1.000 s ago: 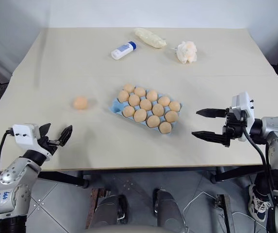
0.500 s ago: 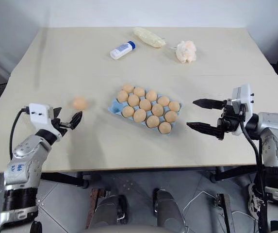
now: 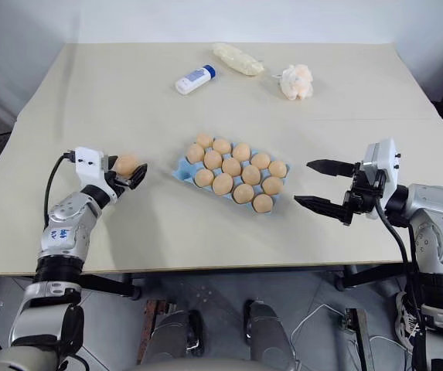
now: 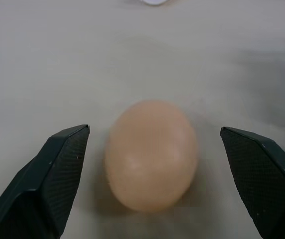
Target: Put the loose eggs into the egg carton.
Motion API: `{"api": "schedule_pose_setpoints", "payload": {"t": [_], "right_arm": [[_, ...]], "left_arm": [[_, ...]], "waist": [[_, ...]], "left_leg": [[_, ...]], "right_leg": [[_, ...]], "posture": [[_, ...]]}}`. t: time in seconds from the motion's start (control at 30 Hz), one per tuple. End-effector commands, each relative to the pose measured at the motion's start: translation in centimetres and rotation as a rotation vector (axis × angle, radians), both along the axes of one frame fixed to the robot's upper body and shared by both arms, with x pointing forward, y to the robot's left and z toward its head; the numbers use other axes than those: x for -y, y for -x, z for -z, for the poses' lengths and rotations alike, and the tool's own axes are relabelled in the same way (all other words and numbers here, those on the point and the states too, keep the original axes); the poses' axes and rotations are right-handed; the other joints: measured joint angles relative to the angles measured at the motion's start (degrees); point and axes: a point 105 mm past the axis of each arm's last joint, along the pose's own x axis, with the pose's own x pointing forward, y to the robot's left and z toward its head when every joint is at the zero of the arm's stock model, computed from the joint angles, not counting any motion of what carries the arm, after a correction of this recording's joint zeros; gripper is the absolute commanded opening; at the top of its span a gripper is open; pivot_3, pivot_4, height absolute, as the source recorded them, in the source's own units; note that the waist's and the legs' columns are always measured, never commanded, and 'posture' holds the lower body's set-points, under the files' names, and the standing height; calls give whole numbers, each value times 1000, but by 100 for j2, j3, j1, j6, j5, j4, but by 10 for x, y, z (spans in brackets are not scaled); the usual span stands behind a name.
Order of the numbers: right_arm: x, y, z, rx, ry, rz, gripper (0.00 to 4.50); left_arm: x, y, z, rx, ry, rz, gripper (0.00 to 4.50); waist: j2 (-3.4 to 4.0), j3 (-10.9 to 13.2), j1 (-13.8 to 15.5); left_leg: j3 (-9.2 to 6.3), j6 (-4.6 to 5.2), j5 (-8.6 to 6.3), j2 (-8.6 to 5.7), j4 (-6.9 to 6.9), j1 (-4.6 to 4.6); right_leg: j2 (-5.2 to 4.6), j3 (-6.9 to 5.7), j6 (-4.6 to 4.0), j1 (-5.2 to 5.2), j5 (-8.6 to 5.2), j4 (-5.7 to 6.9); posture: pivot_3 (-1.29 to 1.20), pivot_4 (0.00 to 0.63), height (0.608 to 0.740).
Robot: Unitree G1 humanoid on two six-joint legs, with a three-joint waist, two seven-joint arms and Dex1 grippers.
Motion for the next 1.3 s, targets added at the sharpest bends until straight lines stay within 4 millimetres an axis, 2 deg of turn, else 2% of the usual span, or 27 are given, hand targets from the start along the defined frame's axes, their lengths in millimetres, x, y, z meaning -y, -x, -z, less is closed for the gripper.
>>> {"api": "schedule_pose_setpoints", "payload": {"t": [0.03,0.23,0.3,0.4,0.53,0.7,0.87,1.13,1.3], "right_arm": [[4,2,-15,58,7,17,4500],[7,2,-16,60,15,37,4500],[9,3,-16,60,16,46,4500],[10,4,-16,59,17,55,4500],[11,4,-16,63,17,66,4500],[11,5,-15,66,13,77,4500],[12,8,-13,67,9,97,4500],[18,17,-11,63,11,143,4500],[18,17,-11,62,11,149,4500]], "left_arm": [[7,-7,-9,51,-16,46,3883],[12,-10,-17,90,-15,79,2066],[17,-10,-25,115,-9,113,1855],[33,-9,-41,158,5,203,1855],[69,-4,-59,215,2,378,1855],[98,-1,-64,198,19,512,1855],[111,1,-53,142,5,588,1855],[115,-3,-46,98,-68,619,1855],[117,-3,-50,107,-67,638,3374]], "waist": [[0,0,-6],[0,0,-11],[0,0,-5],[0,0,-2],[0,0,2],[0,0,-2],[0,0,-19],[-1,1,0],[-1,1,-12]], "left_leg": [[0,0,0,-1,0,0],[2,1,-1,2,-3,0],[2,1,-1,1,-1,0],[2,1,-1,0,1,-1],[4,3,0,-5,4,-1],[4,4,1,-6,10,-1],[4,3,2,-4,11,1],[-2,6,2,-7,28,-1],[0,13,-3,-5,43,-5]], "right_leg": [[0,0,1,0,1,0],[2,1,2,-1,1,0],[2,0,2,-1,1,2],[1,0,2,-1,1,4],[7,1,4,0,2,7],[13,2,4,0,2,12],[27,5,5,0,2,16],[26,4,7,2,4,22],[26,5,11,3,6,23]], "posture": [[0,150,740],[0,150,740],[0,150,740],[0,150,740],[0,150,740],[0,150,740],[0,150,740],[0,150,740],[0,150,740]]}}
